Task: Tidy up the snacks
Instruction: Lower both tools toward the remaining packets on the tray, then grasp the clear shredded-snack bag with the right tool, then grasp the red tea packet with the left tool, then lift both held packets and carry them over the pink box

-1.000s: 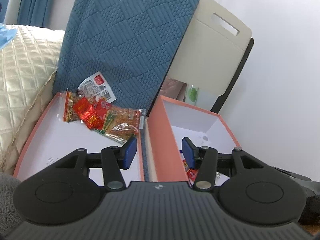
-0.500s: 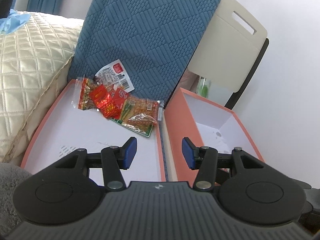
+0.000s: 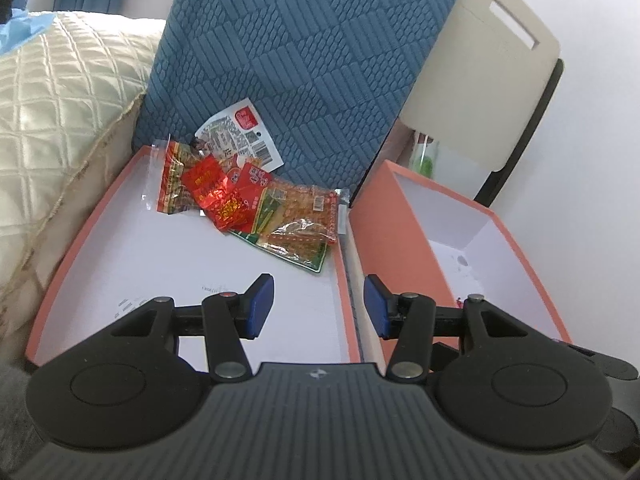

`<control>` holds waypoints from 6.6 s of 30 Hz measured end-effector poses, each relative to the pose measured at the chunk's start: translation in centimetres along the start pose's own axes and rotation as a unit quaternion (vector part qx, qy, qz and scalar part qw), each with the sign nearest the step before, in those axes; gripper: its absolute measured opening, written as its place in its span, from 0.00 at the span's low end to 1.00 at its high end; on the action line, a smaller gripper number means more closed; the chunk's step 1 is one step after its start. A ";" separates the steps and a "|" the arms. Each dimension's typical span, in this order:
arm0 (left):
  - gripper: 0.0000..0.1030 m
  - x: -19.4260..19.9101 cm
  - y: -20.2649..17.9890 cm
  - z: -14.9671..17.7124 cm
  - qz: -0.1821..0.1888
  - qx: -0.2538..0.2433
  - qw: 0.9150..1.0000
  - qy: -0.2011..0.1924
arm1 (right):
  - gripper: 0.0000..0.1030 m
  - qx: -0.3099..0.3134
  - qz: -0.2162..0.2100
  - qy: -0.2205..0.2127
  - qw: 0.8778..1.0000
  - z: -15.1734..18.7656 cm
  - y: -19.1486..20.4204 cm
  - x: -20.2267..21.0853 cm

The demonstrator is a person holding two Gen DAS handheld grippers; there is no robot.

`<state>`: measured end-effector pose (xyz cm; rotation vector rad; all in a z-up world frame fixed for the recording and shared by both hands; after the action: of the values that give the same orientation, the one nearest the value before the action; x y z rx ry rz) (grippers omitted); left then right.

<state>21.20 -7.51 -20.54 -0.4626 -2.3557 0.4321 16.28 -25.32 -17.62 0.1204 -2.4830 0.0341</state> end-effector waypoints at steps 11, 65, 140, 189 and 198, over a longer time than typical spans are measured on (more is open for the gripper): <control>0.54 -4.8 1.8 -1.8 -0.008 0.004 1.000 0.012 | 0.49 0.024 -0.008 -0.006 1.000 -1.2 0.2 -4.4; 0.54 -21.1 12.6 -11.1 -0.031 0.115 0.988 0.096 | 0.80 0.004 0.016 0.045 0.999 -8.9 0.1 -22.9; 0.71 -23.1 13.5 -7.5 -0.074 0.104 0.985 0.117 | 0.41 0.047 -0.056 0.156 0.985 -4.5 4.0 -23.5; 0.52 -19.3 11.2 -2.2 -0.112 0.013 0.985 0.130 | 0.42 0.065 -0.030 0.133 0.989 -3.3 4.1 -22.1; 0.52 -15.4 11.6 -3.8 -0.102 0.063 0.990 0.076 | 0.41 0.048 -0.027 0.115 0.992 -4.0 4.1 -20.7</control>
<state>37.00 -3.37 -31.44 -0.1860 -2.1856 0.4312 34.66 -19.45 -27.12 0.2120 -2.2476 0.1376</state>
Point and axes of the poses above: each gripper's, at about its wrist camera, not at the fingertips, and x roughly against the way its jaws point, y to its left, z to its underside, the point moved 5 cm from there along -x, roughly the way its jaws point, and after that the axes turned 1 degree about z, right-handed, at the moved point
